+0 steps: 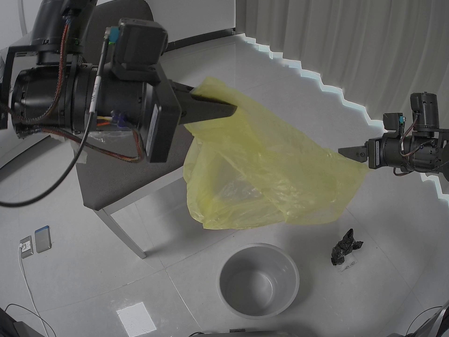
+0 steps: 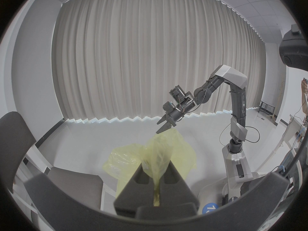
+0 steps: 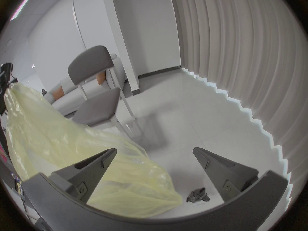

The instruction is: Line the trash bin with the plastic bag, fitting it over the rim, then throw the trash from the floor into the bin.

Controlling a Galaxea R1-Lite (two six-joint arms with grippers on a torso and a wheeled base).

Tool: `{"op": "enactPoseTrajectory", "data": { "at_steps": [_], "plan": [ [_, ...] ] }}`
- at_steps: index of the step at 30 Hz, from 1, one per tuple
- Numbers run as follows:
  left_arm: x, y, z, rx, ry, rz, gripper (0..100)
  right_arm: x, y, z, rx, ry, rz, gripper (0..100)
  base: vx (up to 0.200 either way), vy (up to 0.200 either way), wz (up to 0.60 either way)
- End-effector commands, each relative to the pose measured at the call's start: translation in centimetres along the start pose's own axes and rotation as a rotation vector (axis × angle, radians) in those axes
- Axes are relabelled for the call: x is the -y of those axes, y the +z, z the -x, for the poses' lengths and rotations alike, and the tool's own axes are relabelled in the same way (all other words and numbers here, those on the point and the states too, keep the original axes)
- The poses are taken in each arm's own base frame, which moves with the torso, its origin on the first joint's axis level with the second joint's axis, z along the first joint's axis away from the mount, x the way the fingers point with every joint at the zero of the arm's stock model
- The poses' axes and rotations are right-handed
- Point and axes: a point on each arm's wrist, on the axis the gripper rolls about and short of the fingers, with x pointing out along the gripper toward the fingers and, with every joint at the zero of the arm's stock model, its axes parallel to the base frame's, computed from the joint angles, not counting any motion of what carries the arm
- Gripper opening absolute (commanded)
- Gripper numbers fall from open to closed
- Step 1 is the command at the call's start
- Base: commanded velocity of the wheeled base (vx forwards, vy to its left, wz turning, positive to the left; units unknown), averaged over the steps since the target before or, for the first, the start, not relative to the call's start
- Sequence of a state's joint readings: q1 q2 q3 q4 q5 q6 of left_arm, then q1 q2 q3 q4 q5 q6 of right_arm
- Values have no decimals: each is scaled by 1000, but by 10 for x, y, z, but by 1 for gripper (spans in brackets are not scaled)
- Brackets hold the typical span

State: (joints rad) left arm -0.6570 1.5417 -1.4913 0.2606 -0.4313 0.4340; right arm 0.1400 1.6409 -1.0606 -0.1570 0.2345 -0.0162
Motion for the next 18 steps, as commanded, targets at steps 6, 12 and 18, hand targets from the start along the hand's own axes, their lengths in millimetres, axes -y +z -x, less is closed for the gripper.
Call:
{"op": "enactPoseTrajectory", "data": {
  "at_steps": [6, 12, 18],
  "plan": [
    [-6, 2, 4, 12, 30, -3, 0, 1, 0, 42, -18, -34, 13, 100, 0, 0, 0],
    [-12, 4, 7, 26, 57, -9, 0, -6, -11, 62, -66, -24, 24, 100, 0, 0, 0],
    [-11, 6, 11, 35, 64, -14, 0, -13, -30, 59, -126, 6, 31, 100, 0, 0, 0]
  ]
}}
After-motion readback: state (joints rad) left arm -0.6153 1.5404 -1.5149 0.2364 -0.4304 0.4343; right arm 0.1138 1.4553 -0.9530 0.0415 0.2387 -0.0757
